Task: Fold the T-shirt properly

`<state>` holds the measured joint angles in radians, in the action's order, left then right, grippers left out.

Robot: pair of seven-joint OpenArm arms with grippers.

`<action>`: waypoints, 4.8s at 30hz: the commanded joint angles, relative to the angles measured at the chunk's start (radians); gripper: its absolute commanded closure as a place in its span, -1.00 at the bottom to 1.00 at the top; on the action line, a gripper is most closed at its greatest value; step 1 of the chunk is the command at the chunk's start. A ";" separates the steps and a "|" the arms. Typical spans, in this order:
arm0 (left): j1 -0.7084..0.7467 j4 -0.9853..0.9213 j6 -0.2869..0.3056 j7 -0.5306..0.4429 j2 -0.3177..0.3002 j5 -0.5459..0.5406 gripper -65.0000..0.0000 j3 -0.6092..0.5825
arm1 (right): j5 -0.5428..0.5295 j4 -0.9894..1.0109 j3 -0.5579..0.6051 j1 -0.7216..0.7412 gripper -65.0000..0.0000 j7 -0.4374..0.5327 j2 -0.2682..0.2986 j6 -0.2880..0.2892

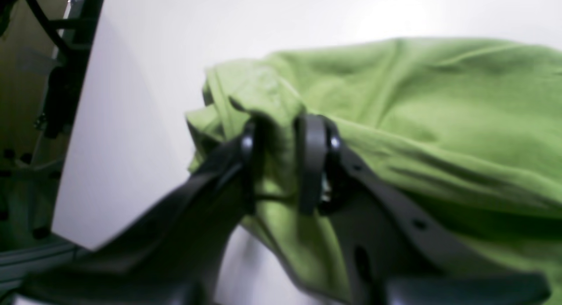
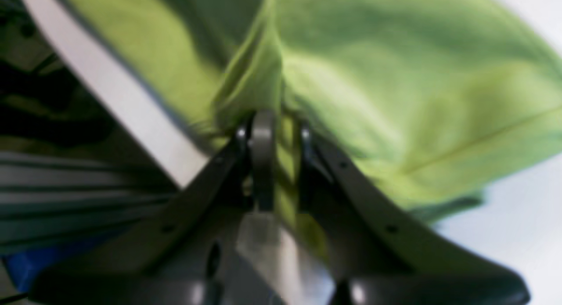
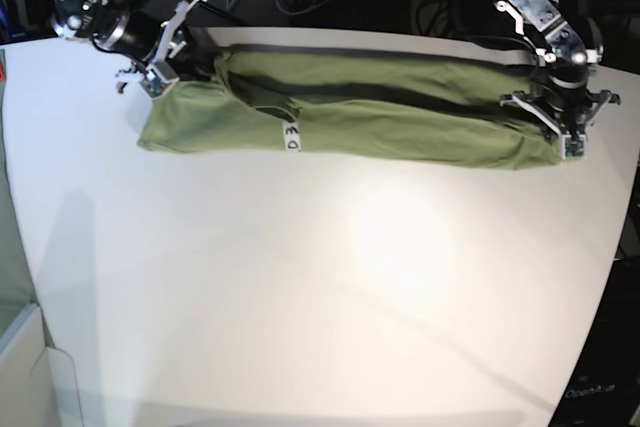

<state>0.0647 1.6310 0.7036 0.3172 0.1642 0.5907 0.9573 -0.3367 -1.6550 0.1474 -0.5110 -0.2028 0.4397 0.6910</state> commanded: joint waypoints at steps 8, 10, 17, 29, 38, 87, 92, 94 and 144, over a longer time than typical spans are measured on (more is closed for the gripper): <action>-0.007 0.025 -0.005 -0.025 -0.007 -0.013 0.63 0.001 | 0.199 -0.017 -0.018 -0.051 0.81 0.033 -0.006 0.007; -0.007 0.025 -0.005 -0.025 -0.007 -0.015 0.63 0.001 | 0.238 -0.012 -0.019 -0.056 0.82 0.064 -0.014 0.007; -0.006 0.071 -0.005 -0.022 -0.007 -0.018 0.63 0.004 | 0.256 -0.012 -0.130 -0.071 0.82 0.139 -0.037 0.007; -0.006 0.087 -0.005 -0.020 -0.007 -0.018 0.63 0.004 | 0.258 -0.138 -0.239 -0.048 0.81 0.131 -0.112 0.007; -0.006 0.081 -0.005 -0.020 -0.007 -0.018 0.63 0.002 | 0.258 -0.146 -0.137 0.027 0.81 0.042 -0.178 0.007; -0.009 0.082 -0.005 -0.020 -0.007 -0.018 0.63 0.002 | 0.259 0.111 -0.093 0.134 0.81 0.041 -0.132 0.007; -0.009 0.087 -0.005 -0.019 -0.007 -0.018 0.62 0.004 | 0.259 0.151 -0.093 0.157 0.81 0.041 -0.130 0.007; -0.007 0.087 -0.005 -0.019 -0.007 -0.018 0.62 0.004 | 0.259 0.151 -0.093 0.159 0.81 0.041 -0.130 0.007; -0.058 0.041 -0.005 0.021 -0.071 -0.099 -0.60 0.177 | 0.259 0.152 -0.091 0.167 0.80 0.033 -0.130 0.007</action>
<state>0.0158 1.6493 0.7036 0.3546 0.1047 0.5034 1.1358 -0.1005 -1.4998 0.0586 -0.3386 -0.1375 0.2989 0.7029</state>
